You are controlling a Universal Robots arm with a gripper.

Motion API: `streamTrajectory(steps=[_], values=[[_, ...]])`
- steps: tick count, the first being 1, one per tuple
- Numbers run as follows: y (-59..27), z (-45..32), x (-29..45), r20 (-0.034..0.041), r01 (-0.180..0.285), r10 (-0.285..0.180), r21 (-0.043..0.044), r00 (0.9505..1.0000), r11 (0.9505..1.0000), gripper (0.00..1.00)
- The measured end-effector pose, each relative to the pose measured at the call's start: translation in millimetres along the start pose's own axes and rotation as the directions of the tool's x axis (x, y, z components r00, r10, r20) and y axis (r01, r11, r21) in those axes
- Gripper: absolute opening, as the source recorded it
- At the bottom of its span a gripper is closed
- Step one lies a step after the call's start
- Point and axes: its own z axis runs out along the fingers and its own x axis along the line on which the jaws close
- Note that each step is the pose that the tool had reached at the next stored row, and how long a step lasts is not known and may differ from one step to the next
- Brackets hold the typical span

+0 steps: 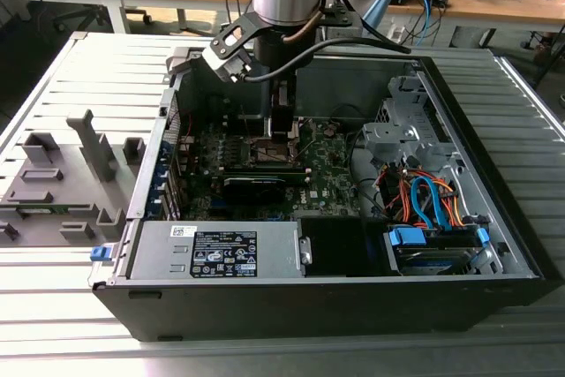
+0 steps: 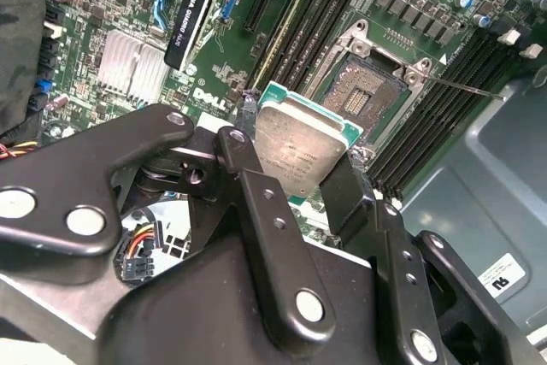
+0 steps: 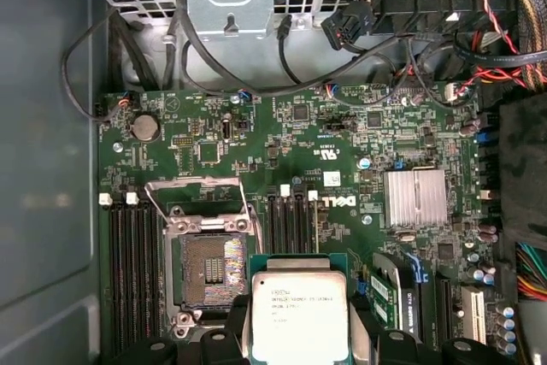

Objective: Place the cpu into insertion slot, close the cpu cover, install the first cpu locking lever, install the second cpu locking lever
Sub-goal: 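Place the cpu into insertion slot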

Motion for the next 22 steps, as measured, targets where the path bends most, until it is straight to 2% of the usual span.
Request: streamTrajectory(steps=[9, 22], values=[[-0.8, 1.1, 3.0, 0.0, 0.0, 0.0, 0.0, 1.0, 1.0, 0.54], [-2.6, 8.3, 3.7, -0.0005, 0.005, -0.005, -0.0001, 1.0, 1.0, 0.54]])
